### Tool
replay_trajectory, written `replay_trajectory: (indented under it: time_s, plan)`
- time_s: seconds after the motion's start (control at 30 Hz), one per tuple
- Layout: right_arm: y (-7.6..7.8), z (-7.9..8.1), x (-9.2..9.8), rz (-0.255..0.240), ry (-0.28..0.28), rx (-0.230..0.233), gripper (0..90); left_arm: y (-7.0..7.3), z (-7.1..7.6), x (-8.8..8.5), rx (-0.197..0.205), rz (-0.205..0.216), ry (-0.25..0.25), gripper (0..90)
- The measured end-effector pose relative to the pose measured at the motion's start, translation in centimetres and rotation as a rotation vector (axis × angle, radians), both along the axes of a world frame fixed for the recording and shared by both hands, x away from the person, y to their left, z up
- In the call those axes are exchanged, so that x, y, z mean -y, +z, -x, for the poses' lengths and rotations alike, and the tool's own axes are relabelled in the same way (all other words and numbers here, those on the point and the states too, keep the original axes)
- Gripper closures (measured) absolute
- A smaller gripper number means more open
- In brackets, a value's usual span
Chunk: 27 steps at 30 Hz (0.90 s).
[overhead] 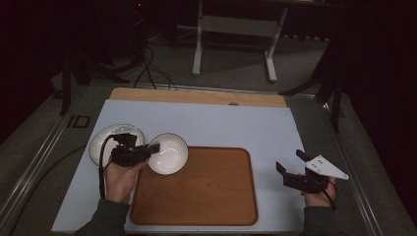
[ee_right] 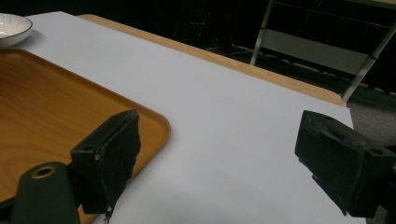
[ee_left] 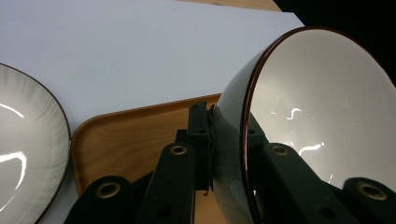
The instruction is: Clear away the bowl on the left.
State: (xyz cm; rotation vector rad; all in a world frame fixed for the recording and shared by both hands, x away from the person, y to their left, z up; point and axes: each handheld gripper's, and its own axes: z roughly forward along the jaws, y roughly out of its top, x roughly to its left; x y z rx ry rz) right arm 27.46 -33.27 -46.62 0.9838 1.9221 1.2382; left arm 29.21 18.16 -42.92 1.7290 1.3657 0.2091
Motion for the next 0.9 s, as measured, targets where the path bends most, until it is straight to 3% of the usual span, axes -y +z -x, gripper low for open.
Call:
replay_trajectory:
  time_s: [0.9]
  plan:
    - [0.0, 0.0, 0.0, 0.0, 0.0, 0.006, 13.7, -1.1, -0.2, 2.4, -0.028, -0.031, -0.056, 81.5]
